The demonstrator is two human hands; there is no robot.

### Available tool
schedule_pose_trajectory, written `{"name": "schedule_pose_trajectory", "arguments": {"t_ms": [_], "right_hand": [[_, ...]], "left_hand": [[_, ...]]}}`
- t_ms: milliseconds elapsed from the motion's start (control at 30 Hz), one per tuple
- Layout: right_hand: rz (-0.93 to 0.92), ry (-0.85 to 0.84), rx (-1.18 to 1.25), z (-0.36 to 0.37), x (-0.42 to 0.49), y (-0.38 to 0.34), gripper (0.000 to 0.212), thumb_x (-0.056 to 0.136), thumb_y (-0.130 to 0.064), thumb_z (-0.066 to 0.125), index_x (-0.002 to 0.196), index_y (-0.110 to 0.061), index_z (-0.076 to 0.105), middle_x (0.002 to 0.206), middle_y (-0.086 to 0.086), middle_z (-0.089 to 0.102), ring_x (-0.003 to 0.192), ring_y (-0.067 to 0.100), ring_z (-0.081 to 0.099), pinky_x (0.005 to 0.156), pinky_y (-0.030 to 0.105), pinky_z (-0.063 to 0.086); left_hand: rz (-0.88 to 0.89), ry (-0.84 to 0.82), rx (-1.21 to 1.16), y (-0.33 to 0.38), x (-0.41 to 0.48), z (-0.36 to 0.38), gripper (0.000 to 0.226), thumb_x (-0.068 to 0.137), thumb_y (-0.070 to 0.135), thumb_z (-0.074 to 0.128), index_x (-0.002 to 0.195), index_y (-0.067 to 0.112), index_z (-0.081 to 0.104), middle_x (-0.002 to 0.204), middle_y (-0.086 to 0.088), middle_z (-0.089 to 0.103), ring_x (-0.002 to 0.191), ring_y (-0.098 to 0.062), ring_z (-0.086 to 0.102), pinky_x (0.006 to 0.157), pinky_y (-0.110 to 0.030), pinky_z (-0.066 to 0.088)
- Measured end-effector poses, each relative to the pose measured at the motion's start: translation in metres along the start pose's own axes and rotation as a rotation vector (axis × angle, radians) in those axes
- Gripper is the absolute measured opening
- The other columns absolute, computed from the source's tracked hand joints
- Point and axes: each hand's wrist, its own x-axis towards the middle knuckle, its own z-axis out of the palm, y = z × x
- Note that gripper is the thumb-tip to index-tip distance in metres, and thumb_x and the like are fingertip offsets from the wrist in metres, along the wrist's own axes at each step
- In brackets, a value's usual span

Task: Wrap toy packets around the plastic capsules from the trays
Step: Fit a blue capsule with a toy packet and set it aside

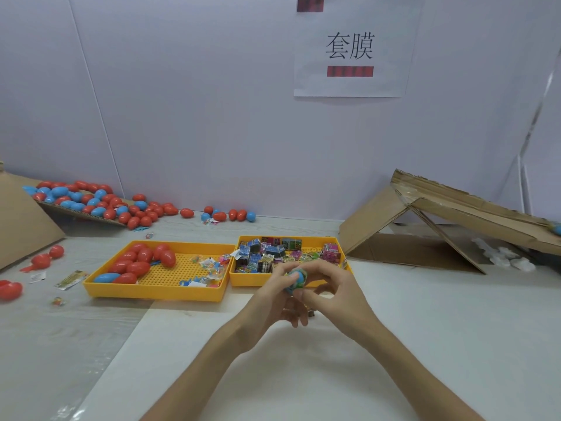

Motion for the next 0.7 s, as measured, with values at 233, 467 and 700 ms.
{"name": "schedule_pose_trajectory", "arguments": {"t_ms": [233, 467, 700], "right_hand": [[-0.091, 0.081, -0.128, 0.0007, -0.0009, -0.0022, 0.030, 0.076, -0.015, 0.075, 0.100, -0.033, 0.070, 0.099, -0.014, 0.072, 0.100, 0.014, 0.067, 0.081, 0.035, 0.052], [0.044, 0.047, 0.080, -0.0029, 0.0029, -0.0035, 0.025, 0.085, -0.022, 0.078, 0.108, -0.024, 0.071, 0.107, -0.009, 0.070, 0.104, 0.014, 0.066, 0.080, 0.029, 0.056], [0.205, -0.012, 0.214, -0.0015, 0.0042, -0.0057, 0.030, 0.085, -0.038, 0.068, 0.101, -0.014, 0.074, 0.100, 0.007, 0.072, 0.091, 0.021, 0.070, 0.077, 0.034, 0.060]], "left_hand": [[0.074, 0.098, -0.018, -0.0010, 0.0003, -0.0052, 0.047, 0.087, 0.035, 0.063, 0.128, 0.015, 0.054, 0.095, -0.011, 0.061, 0.076, -0.023, 0.061, 0.070, -0.036, 0.052], [0.084, 0.064, -0.173, 0.0049, -0.0022, -0.0083, 0.051, 0.088, 0.034, 0.057, 0.134, 0.011, 0.052, 0.106, -0.020, 0.064, 0.086, -0.025, 0.063, 0.074, -0.035, 0.051], [0.073, 0.003, -0.228, 0.0044, -0.0029, -0.0069, 0.052, 0.089, 0.030, 0.057, 0.137, 0.010, 0.051, 0.108, -0.015, 0.063, 0.097, -0.030, 0.062, 0.081, -0.038, 0.054]]}}
